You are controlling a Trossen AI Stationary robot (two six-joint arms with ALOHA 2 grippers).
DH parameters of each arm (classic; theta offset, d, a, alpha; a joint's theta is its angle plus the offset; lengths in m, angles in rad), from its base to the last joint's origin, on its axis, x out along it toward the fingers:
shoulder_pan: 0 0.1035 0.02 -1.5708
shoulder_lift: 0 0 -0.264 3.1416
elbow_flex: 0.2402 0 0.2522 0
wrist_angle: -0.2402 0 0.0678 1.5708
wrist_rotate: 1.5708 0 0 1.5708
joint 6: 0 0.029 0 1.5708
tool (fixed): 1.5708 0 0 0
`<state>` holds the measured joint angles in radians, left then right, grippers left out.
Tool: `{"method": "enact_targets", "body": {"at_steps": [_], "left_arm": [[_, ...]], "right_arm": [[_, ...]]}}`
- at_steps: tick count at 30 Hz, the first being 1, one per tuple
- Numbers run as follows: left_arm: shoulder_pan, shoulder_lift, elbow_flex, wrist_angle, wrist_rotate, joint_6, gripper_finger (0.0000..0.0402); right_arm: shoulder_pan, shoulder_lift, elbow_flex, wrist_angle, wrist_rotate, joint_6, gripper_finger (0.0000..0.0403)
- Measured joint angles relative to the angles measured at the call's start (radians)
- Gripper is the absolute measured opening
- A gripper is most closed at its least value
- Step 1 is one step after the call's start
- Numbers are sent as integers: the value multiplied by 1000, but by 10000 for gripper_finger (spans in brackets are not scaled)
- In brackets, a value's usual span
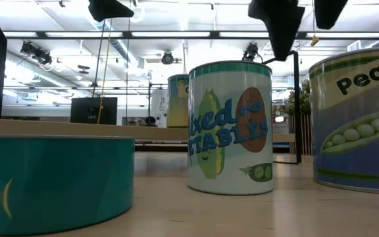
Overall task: Pick and place cans onto a shelf
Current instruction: Put the canned peas on the shelf
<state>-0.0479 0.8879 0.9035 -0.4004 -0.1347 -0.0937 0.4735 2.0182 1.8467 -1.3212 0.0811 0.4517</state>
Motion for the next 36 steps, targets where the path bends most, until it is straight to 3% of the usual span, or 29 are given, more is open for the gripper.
{"method": "enact_targets", "body": {"at_steps": [11,20,31,36], "left_arm": [[0,0,0,-2,0,0,396],[0,0,0,-1,-1,-8,396],[0,0,0,-2,-1,-8,396],[0,0,0,-1,-1,-8,396]], "right_arm": [[15,1,-73,63,31,310,373],[34,1,-145,101,-24,452,373],[45,1,-233,132,-89,494,371],[45,1,-238,132,-90,439,343]]}}
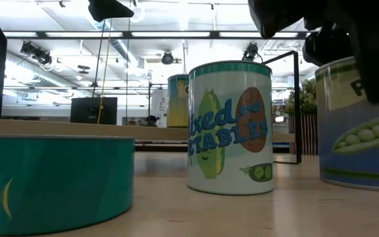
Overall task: Pick and place cans onto a shelf
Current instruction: Put the canned peas on the shelf
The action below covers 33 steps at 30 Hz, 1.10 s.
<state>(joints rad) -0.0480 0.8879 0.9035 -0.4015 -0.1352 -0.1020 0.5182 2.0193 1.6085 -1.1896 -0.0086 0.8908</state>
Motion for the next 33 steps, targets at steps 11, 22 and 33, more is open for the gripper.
{"method": "enact_targets", "body": {"at_steps": [11,22,33], "left_arm": [[0,0,0,0,0,0,396],[0,2,0,0,0,0,396],[0,2,0,-1,0,1,396]], "right_arm": [[-10,2,109,-126,30,-190,334],[-39,2,378,-247,182,-373,326],[-127,13,400,-56,189,-608,328]]}}
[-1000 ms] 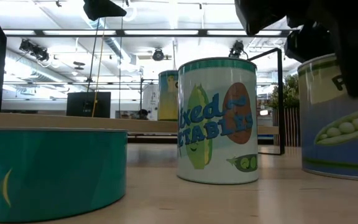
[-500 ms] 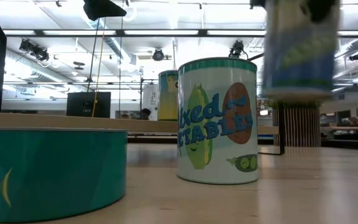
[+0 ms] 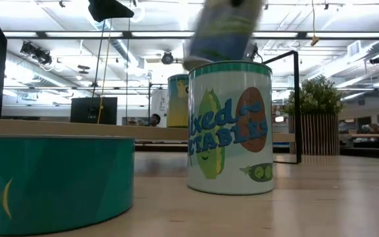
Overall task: Pick and place cans onto a shelf
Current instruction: Put the canned peas on the shelf
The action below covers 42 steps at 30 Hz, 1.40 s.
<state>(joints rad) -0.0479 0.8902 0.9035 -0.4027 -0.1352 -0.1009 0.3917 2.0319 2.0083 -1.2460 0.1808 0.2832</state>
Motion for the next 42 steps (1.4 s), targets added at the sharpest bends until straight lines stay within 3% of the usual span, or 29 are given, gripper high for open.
{"method": "enact_targets", "body": {"at_steps": [19,35,42], "left_arm": [[0,1,0,-5,-3,-1,396],[0,1,0,-11,-3,-1,396],[0,1,0,-16,-3,-1,396]], "right_arm": [[-101,64,0,70,-18,-416,328],[-119,125,1,71,-27,-460,329],[-140,129,-1,67,-27,-462,355]]}}
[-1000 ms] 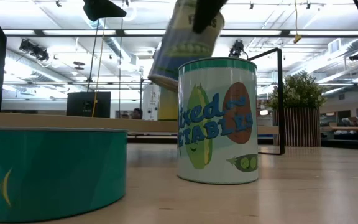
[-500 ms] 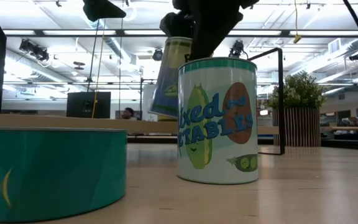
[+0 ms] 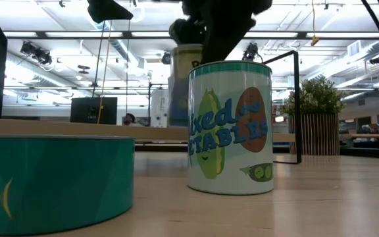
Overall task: Pick and place cans onto a shelf
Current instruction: Put the canned peas on the shelf
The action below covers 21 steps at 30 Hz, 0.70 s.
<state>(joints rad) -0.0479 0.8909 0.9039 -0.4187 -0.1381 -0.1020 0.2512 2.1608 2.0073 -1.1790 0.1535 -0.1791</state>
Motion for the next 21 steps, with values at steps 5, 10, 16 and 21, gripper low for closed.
{"method": "enact_targets", "body": {"at_steps": [5,10,16,21], "left_arm": [[0,0,0,0,0,0,396],[0,0,0,-7,0,0,396],[0,0,0,-7,0,-7,396],[0,0,0,-7,0,-13,396]], "right_arm": [[-11,1,-1,7,9,0,367],[-7,1,3,2,19,4,368],[3,-1,50,-73,70,33,368],[9,-2,114,-89,76,62,368]]}}
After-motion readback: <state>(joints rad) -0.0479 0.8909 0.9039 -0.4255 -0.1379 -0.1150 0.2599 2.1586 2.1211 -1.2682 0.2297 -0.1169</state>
